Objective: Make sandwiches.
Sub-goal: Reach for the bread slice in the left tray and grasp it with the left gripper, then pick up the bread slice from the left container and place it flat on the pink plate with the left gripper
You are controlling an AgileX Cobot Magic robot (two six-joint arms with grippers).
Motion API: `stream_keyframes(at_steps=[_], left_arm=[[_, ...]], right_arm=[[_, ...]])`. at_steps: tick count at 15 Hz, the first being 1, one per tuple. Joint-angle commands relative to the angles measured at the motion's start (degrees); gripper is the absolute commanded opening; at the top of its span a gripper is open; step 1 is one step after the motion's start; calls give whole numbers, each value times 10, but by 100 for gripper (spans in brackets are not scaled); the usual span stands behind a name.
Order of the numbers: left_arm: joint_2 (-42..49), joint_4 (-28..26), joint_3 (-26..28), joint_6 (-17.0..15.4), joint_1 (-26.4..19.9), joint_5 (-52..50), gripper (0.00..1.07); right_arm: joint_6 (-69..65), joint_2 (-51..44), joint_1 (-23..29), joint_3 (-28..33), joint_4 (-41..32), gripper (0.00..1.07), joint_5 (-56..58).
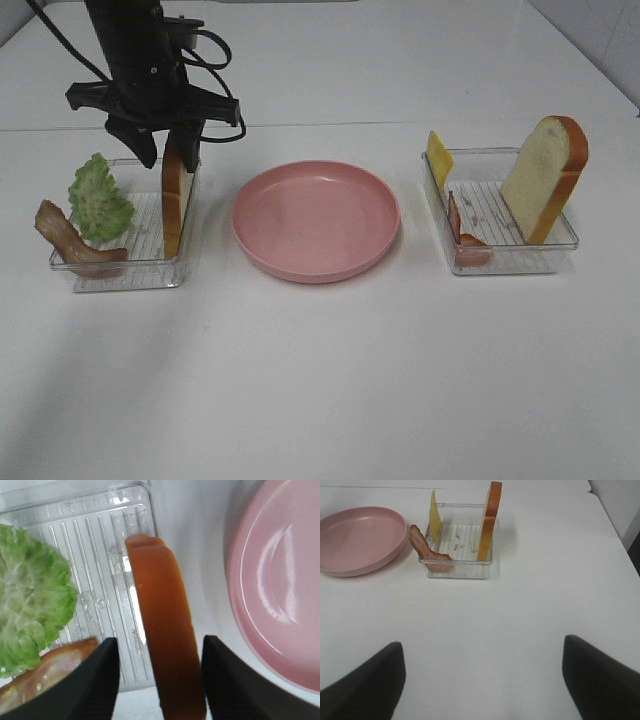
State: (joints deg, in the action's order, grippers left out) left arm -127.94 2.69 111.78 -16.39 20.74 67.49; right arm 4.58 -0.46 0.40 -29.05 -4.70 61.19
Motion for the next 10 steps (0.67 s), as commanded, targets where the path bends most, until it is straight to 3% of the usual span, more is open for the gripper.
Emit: stream_keyframes(at_steps=[1, 3, 4, 10], left_arm=[[-6, 2, 1, -5, 0, -1, 32], [-6, 2, 1, -5, -1, 6, 5], [-3, 2, 1, -5, -1, 10, 0], [77, 1, 1, -1, -1, 43, 0]], right_arm=[[3, -7, -4, 1, -2, 80, -4], [3, -7, -4, 1, -2, 80, -4], [3, -7, -4, 1, -2, 80, -4], [3, -7, -4, 1, -2, 80, -4]])
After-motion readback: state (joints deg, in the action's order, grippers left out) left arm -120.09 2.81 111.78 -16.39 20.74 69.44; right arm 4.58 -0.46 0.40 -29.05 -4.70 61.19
